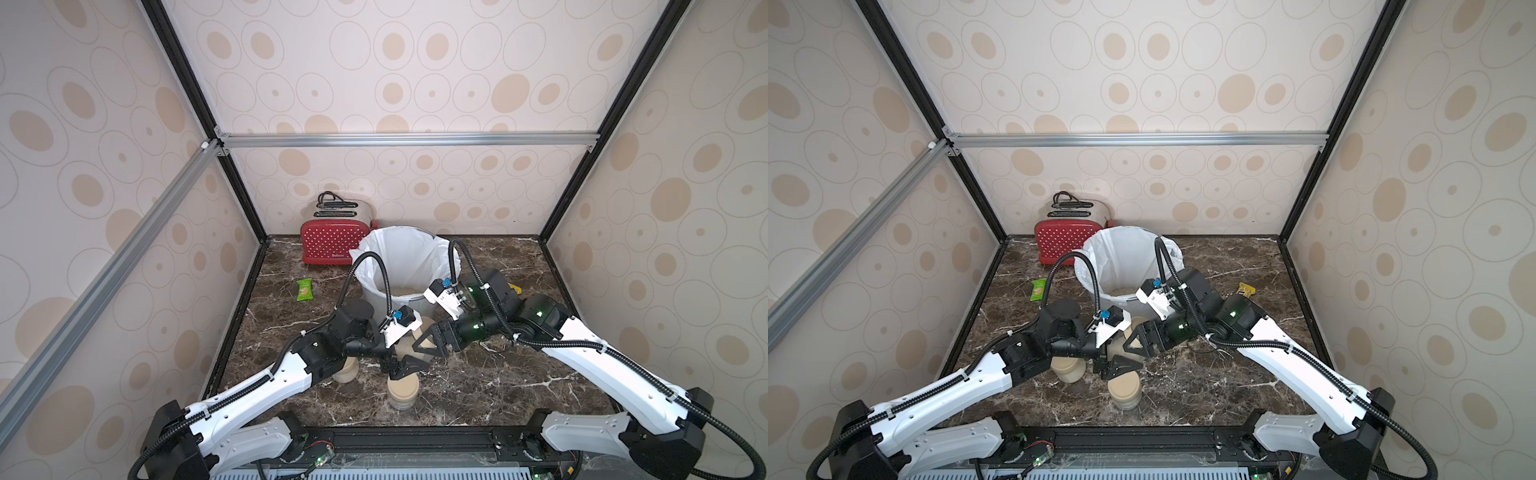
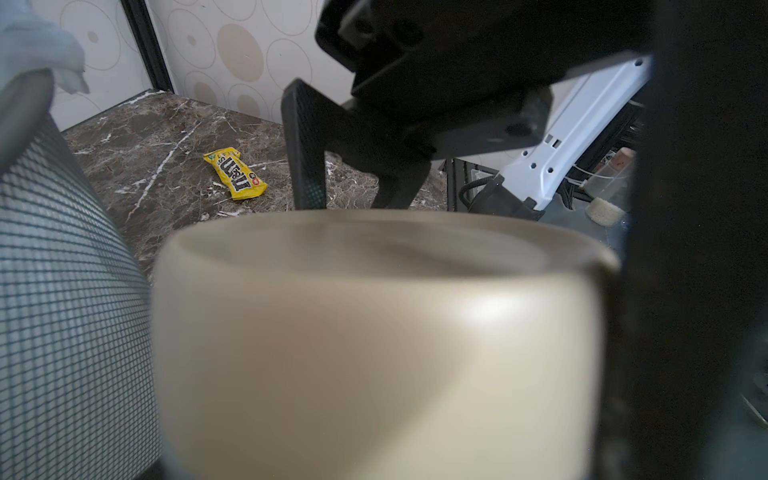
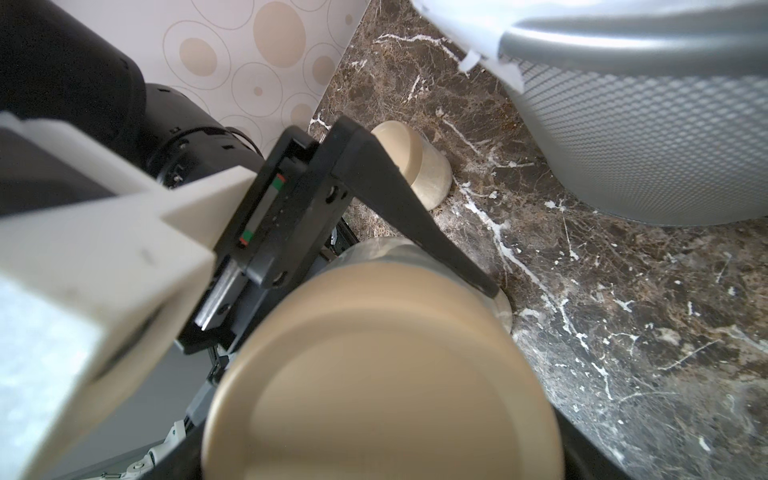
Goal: Empty moldy rice from jars
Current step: Pick up the jar from the center of the board.
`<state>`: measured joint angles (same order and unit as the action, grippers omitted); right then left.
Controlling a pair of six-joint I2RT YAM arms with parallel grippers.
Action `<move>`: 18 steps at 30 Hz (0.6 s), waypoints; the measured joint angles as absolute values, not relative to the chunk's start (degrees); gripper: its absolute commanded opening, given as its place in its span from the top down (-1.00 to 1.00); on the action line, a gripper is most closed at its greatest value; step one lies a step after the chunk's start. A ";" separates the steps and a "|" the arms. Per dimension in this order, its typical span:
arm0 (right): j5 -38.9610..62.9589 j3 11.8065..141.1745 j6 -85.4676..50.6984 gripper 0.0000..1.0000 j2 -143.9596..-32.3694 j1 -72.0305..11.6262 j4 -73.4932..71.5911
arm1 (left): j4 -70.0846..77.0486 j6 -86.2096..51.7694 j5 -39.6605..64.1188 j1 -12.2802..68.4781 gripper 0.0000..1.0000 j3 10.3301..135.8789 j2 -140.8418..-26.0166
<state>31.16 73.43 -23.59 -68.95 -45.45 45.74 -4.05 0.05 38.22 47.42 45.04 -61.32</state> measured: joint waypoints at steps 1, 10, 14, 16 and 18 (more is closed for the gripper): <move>31.05 73.54 -23.62 -0.38 -68.93 -45.45 45.74 | -4.14 -0.03 38.13 47.42 0.19 45.17 -61.36; 29.02 73.82 -24.05 -0.99 -68.03 -45.54 44.03 | -1.87 -3.20 34.63 47.97 0.22 45.28 -60.93; 27.24 73.19 -25.26 -0.99 -65.69 -45.87 41.28 | 0.67 -5.21 31.55 48.12 0.27 44.18 -58.78; 26.09 72.20 -26.17 -1.00 -63.86 -46.09 39.77 | 1.17 -6.13 30.02 48.12 0.27 43.35 -57.58; 25.10 71.11 -26.83 -0.99 -62.37 -46.17 38.50 | 1.21 -6.85 28.77 48.10 0.29 42.94 -57.21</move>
<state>25.10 71.11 -26.83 -62.37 -46.17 38.50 1.21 -6.85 28.77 48.10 42.94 -57.21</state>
